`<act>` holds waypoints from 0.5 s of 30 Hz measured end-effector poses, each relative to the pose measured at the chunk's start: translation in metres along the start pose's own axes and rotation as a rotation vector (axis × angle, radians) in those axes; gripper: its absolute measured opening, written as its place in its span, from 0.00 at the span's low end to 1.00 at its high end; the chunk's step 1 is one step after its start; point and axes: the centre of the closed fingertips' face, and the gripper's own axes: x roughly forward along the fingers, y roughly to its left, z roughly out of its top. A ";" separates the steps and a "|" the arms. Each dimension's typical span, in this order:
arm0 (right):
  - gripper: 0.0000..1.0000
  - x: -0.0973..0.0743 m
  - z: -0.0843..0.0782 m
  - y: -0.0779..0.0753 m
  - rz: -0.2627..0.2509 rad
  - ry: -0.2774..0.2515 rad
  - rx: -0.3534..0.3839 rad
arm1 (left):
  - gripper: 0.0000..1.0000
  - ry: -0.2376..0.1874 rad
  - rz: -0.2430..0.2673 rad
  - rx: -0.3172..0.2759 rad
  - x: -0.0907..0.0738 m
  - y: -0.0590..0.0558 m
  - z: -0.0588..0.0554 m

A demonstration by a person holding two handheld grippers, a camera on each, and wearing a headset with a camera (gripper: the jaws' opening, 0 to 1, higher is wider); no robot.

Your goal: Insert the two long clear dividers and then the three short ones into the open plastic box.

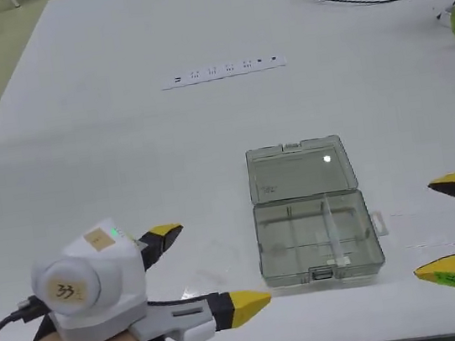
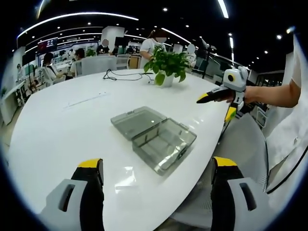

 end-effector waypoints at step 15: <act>0.78 0.002 -0.020 -0.002 0.015 0.001 -0.015 | 0.79 0.216 0.099 -0.043 0.014 0.030 -0.051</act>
